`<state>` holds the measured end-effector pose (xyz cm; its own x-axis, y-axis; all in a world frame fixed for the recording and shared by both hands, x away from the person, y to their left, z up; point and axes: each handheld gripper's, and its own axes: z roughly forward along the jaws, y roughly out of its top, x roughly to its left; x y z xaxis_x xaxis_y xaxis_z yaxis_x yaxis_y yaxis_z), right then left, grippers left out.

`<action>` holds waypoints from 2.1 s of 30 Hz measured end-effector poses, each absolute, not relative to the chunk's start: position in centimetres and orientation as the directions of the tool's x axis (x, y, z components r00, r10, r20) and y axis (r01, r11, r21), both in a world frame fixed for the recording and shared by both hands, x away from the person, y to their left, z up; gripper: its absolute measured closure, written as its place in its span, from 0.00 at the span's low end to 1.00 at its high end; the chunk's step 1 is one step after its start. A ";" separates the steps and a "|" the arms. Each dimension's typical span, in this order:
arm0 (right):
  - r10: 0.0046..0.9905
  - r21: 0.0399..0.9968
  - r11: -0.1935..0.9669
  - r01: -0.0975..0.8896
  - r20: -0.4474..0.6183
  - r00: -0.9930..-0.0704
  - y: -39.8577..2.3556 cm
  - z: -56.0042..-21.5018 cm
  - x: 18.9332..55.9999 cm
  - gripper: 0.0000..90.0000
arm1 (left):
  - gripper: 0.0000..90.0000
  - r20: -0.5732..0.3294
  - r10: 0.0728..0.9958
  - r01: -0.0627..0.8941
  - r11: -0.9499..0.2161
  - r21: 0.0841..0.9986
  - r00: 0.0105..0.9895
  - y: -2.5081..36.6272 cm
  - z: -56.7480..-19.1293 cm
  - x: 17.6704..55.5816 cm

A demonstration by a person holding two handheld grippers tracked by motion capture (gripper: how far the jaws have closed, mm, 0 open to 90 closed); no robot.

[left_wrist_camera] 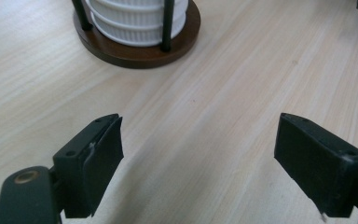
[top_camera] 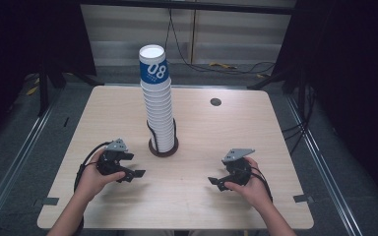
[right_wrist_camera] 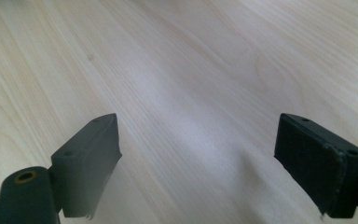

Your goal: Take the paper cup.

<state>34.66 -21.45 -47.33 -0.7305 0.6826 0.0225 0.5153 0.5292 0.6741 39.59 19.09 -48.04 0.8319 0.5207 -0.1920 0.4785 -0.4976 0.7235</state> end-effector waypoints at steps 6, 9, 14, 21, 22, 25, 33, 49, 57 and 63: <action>0.671 0.694 0.512 0.505 0.044 -0.740 -20.7 -45.8 35.6 0.15 | 0.17 -0.188 0.512 0.467 -0.495 0.733 0.838 19.3 -46.7 39.7; 0.661 0.696 0.523 0.492 0.033 -0.749 -20.4 -45.0 36.0 0.15 | 0.17 -0.195 0.503 0.464 -0.490 0.738 0.842 19.1 -46.2 39.7; 0.642 0.696 0.530 0.485 0.045 -0.765 -19.8 -44.0 36.7 0.15 | 0.18 -0.184 0.496 0.451 -0.498 0.741 0.849 19.0 -45.1 39.9; 0.634 0.703 0.524 0.482 0.056 -0.771 -19.3 -42.5 37.7 0.15 | 0.18 -0.179 0.501 0.449 -0.492 0.746 0.847 19.3 -43.0 40.5; 0.633 0.703 0.525 0.480 0.054 -0.772 -19.2 -42.2 37.8 0.15 | 0.18 -0.177 0.502 0.445 -0.487 0.751 0.847 19.4 -42.7 40.6; 0.632 0.711 0.512 0.482 0.068 -0.772 -19.2 -41.4 38.1 0.15 | 0.18 -0.188 0.502 0.451 -0.476 0.755 0.844 19.4 -41.8 40.9; 0.625 0.716 0.508 0.479 0.077 -0.777 -18.9 -39.6 38.7 0.15 | 0.18 -0.180 0.502 0.449 -0.489 0.748 0.846 18.9 -40.1 41.6; 0.599 0.702 0.545 0.459 0.057 -0.799 -17.3 -36.5 40.6 0.15 | 0.18 -0.169 0.516 0.450 -0.487 0.749 0.840 19.0 -38.0 42.7; 0.590 0.714 0.544 0.441 0.048 -0.806 -16.0 -34.9 41.6 0.15 | 0.18 -0.162 0.523 0.446 -0.480 0.755 0.837 18.8 -37.1 43.1; 0.590 0.724 0.535 0.436 0.049 -0.806 -14.9 -34.4 42.1 0.15 | 0.18 -0.160 0.521 0.441 -0.476 0.761 0.839 18.7 -36.1 43.6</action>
